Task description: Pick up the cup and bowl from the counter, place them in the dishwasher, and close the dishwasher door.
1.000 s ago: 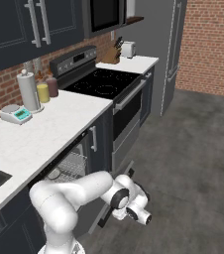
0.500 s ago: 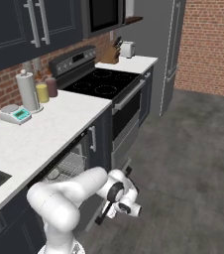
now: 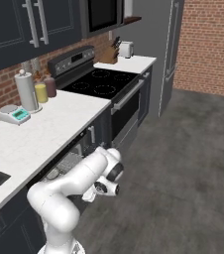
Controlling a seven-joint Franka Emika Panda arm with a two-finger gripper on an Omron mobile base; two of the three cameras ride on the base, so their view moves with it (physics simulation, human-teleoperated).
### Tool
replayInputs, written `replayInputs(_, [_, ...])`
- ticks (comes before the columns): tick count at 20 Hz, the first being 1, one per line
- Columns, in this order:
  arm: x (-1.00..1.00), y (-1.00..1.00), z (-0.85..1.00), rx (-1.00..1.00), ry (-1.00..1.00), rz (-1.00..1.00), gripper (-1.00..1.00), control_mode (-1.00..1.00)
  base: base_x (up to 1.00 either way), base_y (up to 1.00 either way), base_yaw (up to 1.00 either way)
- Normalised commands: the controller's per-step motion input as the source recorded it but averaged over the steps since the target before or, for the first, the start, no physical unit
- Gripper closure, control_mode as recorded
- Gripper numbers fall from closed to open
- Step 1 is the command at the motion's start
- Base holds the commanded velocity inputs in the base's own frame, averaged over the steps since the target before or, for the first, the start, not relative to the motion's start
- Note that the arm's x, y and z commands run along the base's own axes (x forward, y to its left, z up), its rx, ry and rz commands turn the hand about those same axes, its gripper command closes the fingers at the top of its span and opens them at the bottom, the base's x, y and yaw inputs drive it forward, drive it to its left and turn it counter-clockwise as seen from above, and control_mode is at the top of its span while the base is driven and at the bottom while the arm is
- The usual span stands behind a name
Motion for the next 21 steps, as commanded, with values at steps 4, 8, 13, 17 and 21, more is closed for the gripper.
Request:
replayInputs(4, [0.00,0.96,-0.02,0.34,-0.23,0.20,-1.00,-1.00,0.00,0.00,0.00])
replayInputs(8, [0.00,0.42,-0.46,0.32,-0.17,0.01,-1.00,-1.00,0.00,0.00,0.00])
replayInputs(13, [0.00,0.07,-0.60,0.35,-0.17,0.00,-1.00,-1.00,0.00,0.00,0.00])
replayInputs(17, [0.04,0.00,-0.56,0.32,-0.13,0.00,-1.00,-1.00,0.00,0.00,0.00])
replayInputs(21, [0.49,-0.30,-0.09,0.13,0.07,0.00,-1.00,-1.00,0.00,0.00,0.00])
